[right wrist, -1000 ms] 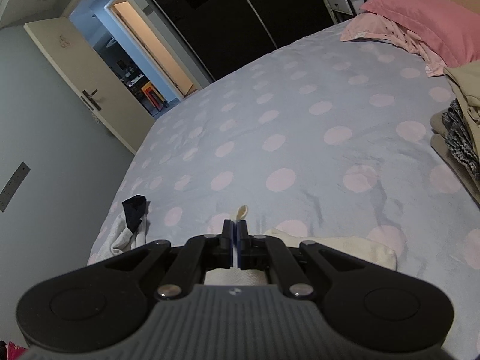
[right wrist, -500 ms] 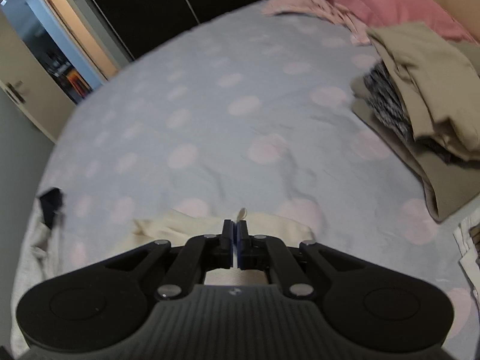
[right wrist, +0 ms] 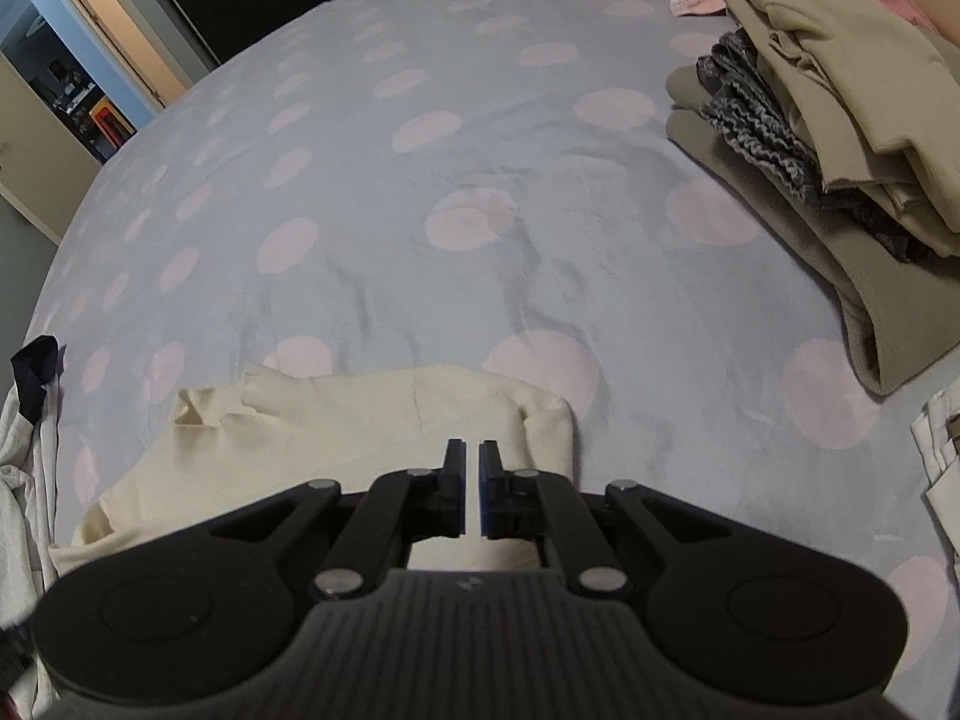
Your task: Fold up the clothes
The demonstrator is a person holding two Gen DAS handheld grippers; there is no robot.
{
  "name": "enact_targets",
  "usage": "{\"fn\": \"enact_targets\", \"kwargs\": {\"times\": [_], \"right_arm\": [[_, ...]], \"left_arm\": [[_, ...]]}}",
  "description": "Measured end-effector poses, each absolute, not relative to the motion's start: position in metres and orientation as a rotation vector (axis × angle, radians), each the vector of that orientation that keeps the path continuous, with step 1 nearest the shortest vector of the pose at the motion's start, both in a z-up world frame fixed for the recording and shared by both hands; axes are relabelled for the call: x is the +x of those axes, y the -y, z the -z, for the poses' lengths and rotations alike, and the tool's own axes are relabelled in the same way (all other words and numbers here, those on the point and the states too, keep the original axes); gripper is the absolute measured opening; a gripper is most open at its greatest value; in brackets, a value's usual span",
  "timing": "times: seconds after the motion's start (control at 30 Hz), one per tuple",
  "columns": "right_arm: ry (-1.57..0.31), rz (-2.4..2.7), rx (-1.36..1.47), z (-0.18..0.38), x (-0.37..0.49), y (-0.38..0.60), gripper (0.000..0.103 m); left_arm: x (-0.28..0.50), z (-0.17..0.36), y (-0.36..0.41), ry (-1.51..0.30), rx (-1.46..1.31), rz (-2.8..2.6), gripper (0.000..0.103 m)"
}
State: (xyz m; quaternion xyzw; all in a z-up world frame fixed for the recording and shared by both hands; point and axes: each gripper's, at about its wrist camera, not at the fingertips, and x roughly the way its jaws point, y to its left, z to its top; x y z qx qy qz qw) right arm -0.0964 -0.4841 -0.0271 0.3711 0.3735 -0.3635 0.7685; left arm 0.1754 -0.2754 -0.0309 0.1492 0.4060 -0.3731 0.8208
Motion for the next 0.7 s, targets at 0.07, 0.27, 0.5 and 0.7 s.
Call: {"fn": "enact_targets", "kwargs": {"times": [0.07, 0.27, 0.5, 0.7], "right_arm": [[-0.816, 0.779, 0.808, 0.028, -0.097, 0.485, 0.006], [-0.825, 0.767, 0.819, 0.031, -0.099, 0.490, 0.007], [-0.825, 0.755, 0.822, 0.031, -0.098, 0.493, 0.009], [-0.837, 0.759, 0.814, 0.032, -0.100, 0.496, 0.011]], "left_arm": [[0.191, 0.020, 0.293, -0.900, 0.290, 0.797, 0.030], [0.215, 0.014, 0.353, -1.006, 0.407, 0.791, 0.041], [0.221, 0.054, 0.387, -1.149, 0.595, 0.744, 0.041], [0.233, 0.074, 0.383, -1.223, 0.671, 0.692, 0.005]]}}
